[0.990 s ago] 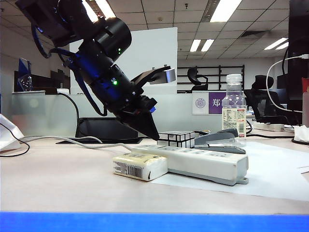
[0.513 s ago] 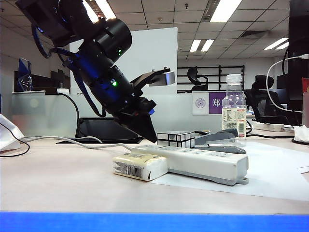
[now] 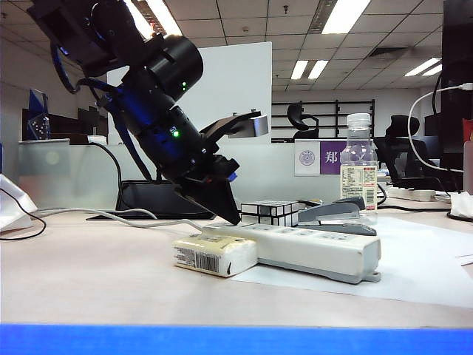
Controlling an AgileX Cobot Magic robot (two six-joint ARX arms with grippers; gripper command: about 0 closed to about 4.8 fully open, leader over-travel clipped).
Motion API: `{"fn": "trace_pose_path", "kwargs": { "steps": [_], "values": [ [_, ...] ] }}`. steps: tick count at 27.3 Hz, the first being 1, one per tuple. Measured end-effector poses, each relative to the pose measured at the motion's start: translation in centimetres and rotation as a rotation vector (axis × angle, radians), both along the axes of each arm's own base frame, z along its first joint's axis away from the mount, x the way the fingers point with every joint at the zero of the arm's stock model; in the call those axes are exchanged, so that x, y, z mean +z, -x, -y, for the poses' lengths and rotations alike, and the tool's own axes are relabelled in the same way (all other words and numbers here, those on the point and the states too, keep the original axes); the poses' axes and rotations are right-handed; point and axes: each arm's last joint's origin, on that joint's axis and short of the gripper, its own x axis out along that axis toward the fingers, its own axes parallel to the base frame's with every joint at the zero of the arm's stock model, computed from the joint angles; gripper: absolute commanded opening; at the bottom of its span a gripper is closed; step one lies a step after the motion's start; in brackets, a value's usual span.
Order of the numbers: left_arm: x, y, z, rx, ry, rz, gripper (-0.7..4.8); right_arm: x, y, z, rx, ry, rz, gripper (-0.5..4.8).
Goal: Press the button on the power strip.
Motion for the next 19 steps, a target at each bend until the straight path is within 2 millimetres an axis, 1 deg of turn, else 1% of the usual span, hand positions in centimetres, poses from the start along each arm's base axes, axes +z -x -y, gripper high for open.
{"fn": "trace_pose_path", "kwargs": {
  "steps": [19],
  "values": [
    [-0.36, -0.07, -0.02, -0.011, 0.000, -0.045, -0.05, 0.01, 0.00, 0.00, 0.001, 0.002, 0.002, 0.00]
  ]
}}
